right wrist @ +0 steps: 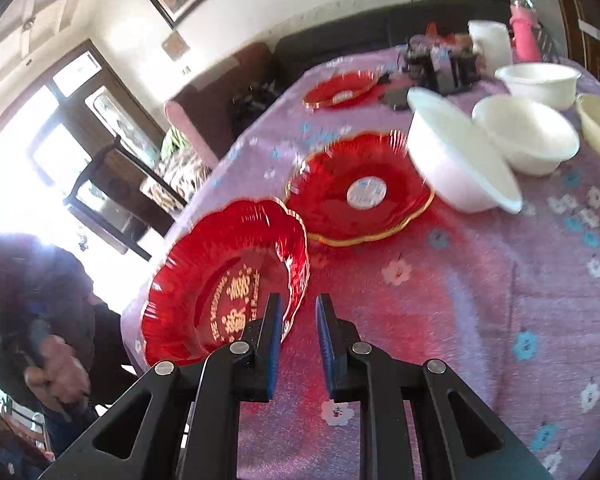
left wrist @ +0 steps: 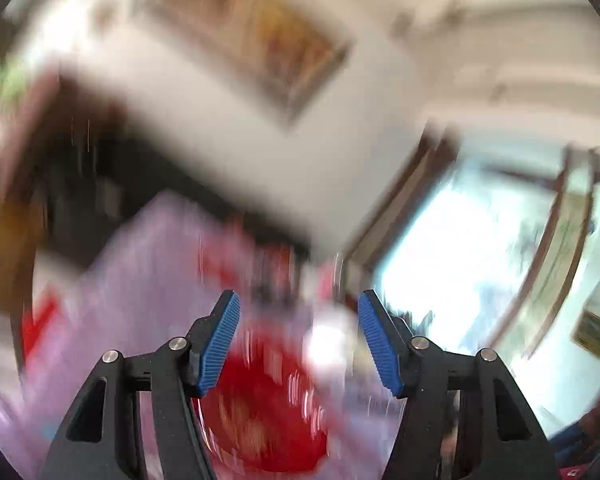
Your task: Organize plates and bowls
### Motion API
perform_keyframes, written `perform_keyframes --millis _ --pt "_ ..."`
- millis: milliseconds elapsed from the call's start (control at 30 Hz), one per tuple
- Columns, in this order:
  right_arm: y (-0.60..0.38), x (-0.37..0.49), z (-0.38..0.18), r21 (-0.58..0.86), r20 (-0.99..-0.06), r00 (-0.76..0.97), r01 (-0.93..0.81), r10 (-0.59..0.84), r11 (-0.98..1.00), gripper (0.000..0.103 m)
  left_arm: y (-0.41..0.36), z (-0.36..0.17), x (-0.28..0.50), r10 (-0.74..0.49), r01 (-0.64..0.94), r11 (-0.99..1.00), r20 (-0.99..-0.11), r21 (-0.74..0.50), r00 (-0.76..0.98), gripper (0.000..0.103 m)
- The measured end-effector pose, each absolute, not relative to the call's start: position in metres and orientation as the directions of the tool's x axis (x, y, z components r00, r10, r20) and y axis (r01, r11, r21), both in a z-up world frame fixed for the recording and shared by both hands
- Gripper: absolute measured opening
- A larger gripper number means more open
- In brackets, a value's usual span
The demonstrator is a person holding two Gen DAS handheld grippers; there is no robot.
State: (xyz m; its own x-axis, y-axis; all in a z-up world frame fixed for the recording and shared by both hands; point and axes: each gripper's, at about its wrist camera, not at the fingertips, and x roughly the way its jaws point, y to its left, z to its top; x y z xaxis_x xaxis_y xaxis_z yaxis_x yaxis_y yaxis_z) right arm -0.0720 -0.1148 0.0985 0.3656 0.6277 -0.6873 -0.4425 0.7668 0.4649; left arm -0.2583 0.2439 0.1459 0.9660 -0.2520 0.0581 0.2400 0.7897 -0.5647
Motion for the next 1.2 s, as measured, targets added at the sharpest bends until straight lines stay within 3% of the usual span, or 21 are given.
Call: perform_keyframes --millis 33,67,233,333,500,700,767,867,967,1200 --pt "-0.116 -0.072 0.101 0.456 -0.684 0.377 -0.446 0.624 0.77 0.019 0.251 0.158 -0.291 -0.157 0.224 0.825 0.17 -0.519 0.973 0.076" --pt "-0.117 -0.072 0.104 0.447 -0.68 0.39 -0.45 0.621 0.773 0.019 0.255 0.166 -0.314 -0.077 0.183 0.854 0.23 -0.487 0.97 0.078" --pt "-0.119 -0.063 0.106 0.459 -0.67 0.388 -0.454 0.633 0.764 0.019 0.273 0.189 -0.418 0.231 -0.04 0.909 0.42 -0.416 0.878 0.08" --pt "-0.119 -0.055 0.104 0.463 -0.67 0.391 -0.446 0.632 0.766 0.019 0.281 0.189 -0.456 0.339 -0.127 0.897 0.475 -0.422 0.812 0.082" --pt "-0.12 -0.05 0.103 0.473 -0.668 0.39 -0.435 0.634 0.766 0.019 0.292 0.191 -0.467 0.356 -0.122 0.884 0.478 -0.452 0.803 0.086" --pt "-0.13 -0.048 0.101 0.481 -0.675 0.396 -0.402 0.622 0.779 0.019 0.262 0.203 -0.378 0.184 -0.048 0.92 0.319 -0.389 0.93 0.088" --pt "-0.134 -0.048 0.102 0.475 -0.679 0.406 -0.392 0.611 0.788 0.019 0.245 0.206 -0.331 0.029 0.049 0.927 0.202 -0.372 0.979 0.091" --pt "-0.144 -0.046 0.102 0.473 -0.682 0.419 -0.373 0.6 0.798 0.02 0.214 0.202 -0.271 -0.108 0.107 0.929 0.019 -0.356 0.994 0.091" --pt "-0.156 -0.045 0.1 0.484 -0.679 0.435 -0.34 0.591 0.807 0.026 0.178 0.197 -0.219 -0.189 0.128 0.937 -0.164 -0.326 0.968 0.091" --pt "-0.176 -0.04 0.09 0.5 -0.694 0.439 -0.275 0.57 0.821 0.026 0.134 0.173 -0.136 -0.269 0.125 0.936 -0.436 -0.33 0.859 0.091"
